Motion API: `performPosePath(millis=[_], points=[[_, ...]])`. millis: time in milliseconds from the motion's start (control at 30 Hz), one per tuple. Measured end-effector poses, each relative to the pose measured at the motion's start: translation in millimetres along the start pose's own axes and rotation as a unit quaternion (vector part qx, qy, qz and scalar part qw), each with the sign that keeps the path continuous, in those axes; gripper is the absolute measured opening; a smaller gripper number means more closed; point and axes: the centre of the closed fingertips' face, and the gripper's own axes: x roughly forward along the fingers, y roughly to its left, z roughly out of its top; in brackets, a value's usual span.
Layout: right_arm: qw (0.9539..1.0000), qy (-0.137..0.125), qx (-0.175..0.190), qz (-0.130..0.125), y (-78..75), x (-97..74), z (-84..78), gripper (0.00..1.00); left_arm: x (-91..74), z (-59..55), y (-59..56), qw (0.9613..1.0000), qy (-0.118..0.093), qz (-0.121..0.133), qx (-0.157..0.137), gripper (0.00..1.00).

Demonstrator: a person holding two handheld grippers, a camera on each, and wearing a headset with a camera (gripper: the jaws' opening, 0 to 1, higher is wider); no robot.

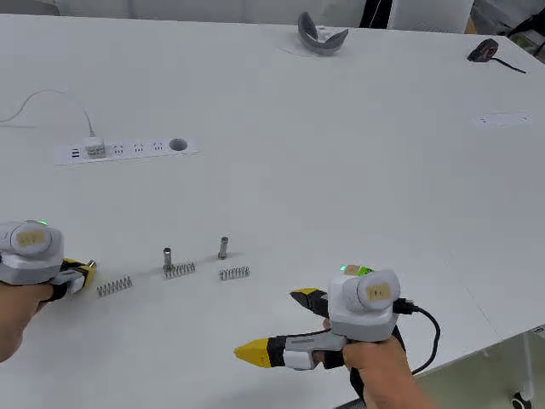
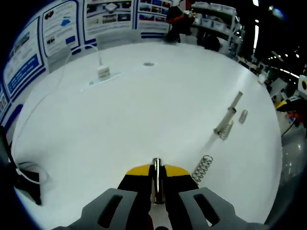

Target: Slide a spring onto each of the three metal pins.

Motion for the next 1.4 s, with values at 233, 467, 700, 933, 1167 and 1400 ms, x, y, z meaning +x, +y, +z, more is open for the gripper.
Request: performPosePath(millis=[233,467,700,933,1167,1400], points=[[1.0,0.004,0.001,-0.005,-0.1,-3.0,-5.7,0.93,5.8,4.6,-1.9,0.9974,0.006,0.017,0.07,0.09],[1.0,0.005,0.003,-0.008,-2.0,-5.0,-7.6,0.93,2.8,2.5,-0.1,0.9986,0.01,0.011,0.051,0.08],[1.0,0.003,0.003,-0.006,-2.2,-3.8,-6.1,0.93,-7.7,3.5,-0.1,0.9997,0.0,0.005,0.023,0.07],[1.0,0.005,0.002,-0.003,-1.4,-2.5,-7.0,0.93,-23.2,12.6,2.3,0.9997,-0.018,0.012,0.015,0.07],[1.0,0.005,0.002,-0.003,-0.6,-2.7,-7.3,0.93,-35.4,12.9,2.1,0.9995,-0.024,0.013,0.014,0.07],[1.0,0.006,-0.003,-0.002,0.1,-3.0,-6.7,0.93,-45.3,12.0,1.7,0.9994,-0.027,0.015,0.016,0.07]])
